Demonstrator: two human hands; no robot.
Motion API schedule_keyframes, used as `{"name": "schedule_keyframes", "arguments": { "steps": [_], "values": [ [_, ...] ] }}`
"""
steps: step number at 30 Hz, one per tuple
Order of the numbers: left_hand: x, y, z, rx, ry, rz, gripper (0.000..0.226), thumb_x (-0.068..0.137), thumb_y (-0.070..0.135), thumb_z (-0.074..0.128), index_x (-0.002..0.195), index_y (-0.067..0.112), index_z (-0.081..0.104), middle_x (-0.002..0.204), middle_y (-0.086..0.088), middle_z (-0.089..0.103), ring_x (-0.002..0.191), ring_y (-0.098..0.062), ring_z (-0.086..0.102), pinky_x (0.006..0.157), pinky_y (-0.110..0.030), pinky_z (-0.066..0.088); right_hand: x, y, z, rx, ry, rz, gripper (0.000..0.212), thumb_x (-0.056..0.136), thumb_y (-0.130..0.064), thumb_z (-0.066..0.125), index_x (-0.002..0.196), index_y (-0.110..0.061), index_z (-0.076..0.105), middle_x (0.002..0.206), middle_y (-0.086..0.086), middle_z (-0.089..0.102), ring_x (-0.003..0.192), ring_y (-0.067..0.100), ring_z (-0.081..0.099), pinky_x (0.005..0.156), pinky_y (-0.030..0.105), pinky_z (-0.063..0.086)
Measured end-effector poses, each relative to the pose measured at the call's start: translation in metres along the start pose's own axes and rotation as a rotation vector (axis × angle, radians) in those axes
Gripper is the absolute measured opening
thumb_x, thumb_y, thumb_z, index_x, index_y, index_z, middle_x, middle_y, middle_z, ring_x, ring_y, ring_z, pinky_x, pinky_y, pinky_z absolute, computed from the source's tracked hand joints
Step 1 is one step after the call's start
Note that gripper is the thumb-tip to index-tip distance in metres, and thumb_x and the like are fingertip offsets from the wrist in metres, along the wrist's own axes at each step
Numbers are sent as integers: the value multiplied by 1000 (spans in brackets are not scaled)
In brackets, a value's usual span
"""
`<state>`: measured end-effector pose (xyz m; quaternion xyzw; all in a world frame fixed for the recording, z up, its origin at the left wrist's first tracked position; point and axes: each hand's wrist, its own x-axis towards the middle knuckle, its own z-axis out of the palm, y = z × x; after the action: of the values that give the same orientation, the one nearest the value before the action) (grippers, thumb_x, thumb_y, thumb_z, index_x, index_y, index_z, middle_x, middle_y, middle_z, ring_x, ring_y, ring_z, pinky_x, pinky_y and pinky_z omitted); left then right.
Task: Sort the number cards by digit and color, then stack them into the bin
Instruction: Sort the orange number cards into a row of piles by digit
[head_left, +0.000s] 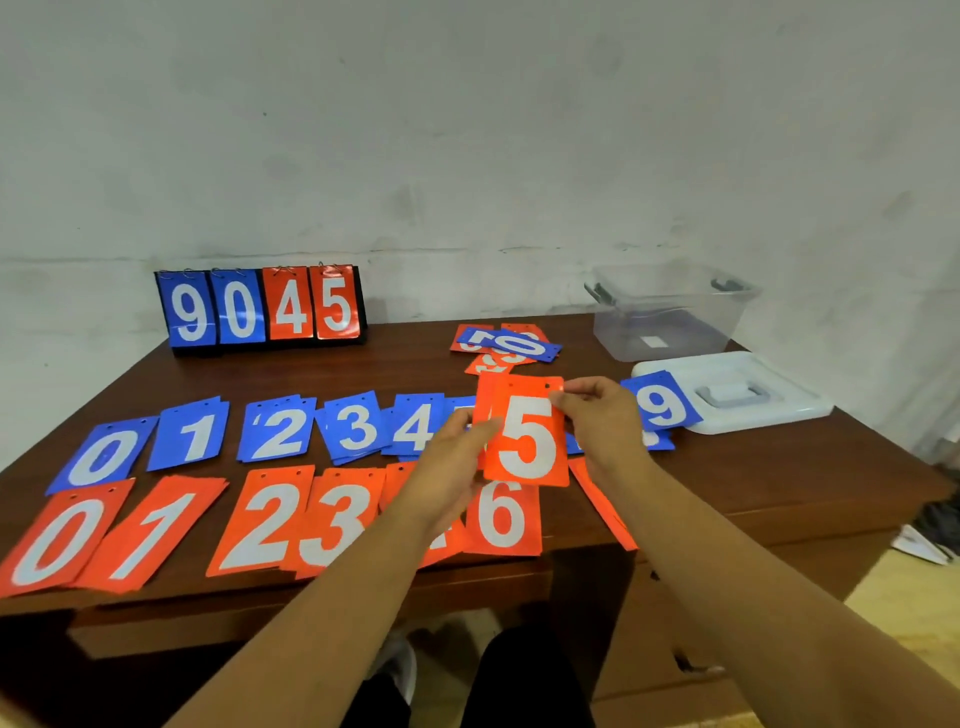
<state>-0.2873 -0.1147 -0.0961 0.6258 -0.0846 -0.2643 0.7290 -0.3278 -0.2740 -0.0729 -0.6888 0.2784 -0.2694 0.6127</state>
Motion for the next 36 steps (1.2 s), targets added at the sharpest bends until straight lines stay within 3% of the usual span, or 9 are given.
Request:
{"name": "schedule_keyframes", "arguments": {
  "steps": [6,10,13,17,21,27,30,34,36],
  "values": [
    [4,-12,28,294,62,3,38,96,36,58,133,30,50,122,0,67,102,-23,68,90,-48,56,-17,15,-6,-43,-86,177,30,95,-29,60,123,-19,57,114,-1,58,108,22,59,91,41,54],
    [3,-13,9,591,74,193,25,100,41,47,113,25,60,109,1,66,97,-10,61,75,-24,50,-27,29,-7,43,-152,217,13,95,-21,60,101,-11,65,106,7,70,89,19,68,81,38,58],
    [5,-15,-24,841,170,315,12,101,29,47,103,23,58,98,8,59,93,-9,56,65,-15,40,-34,36,-1,78,-172,286,16,97,-23,57,109,-14,63,104,1,67,82,13,65,75,34,56],
    [7,-30,-58,1215,156,403,16,95,21,59,111,23,62,113,2,58,109,-15,54,89,-23,45,-48,49,14,85,-262,339,24,97,-22,56,119,-14,61,113,3,67,84,14,65,70,29,55],
    [1,-36,-69,1504,107,278,47,90,45,62,133,29,53,135,2,47,127,-18,41,106,-35,38,-34,53,-1,-159,-200,333,41,98,-30,55,136,-16,50,135,6,56,116,26,59,94,43,52],
    [-2,-33,-67,1552,-19,248,55,93,44,59,143,26,47,150,3,41,137,-15,36,112,-37,37,-16,40,-30,-226,-183,345,38,96,-29,58,131,-14,54,132,6,58,114,29,60,91,43,53],
    [-3,-32,-68,1504,-28,259,55,93,42,59,144,27,46,151,4,39,138,-14,34,112,-35,37,-17,31,-21,-287,-217,282,42,94,-29,61,133,-13,55,134,5,57,117,27,57,100,43,48],
    [-5,-33,-70,1482,-28,283,54,93,42,60,143,28,47,150,5,40,138,-14,34,111,-34,34,-34,34,12,-522,-276,75,33,91,-26,67,119,-8,64,124,7,63,101,17,59,83,27,47],
    [-4,-34,-71,1488,-28,280,54,93,44,60,143,28,47,149,5,41,137,-14,35,110,-34,35,-40,44,27,-688,-263,-48,35,89,-27,69,120,-12,60,122,6,63,105,18,60,82,26,47]
  ]
}}
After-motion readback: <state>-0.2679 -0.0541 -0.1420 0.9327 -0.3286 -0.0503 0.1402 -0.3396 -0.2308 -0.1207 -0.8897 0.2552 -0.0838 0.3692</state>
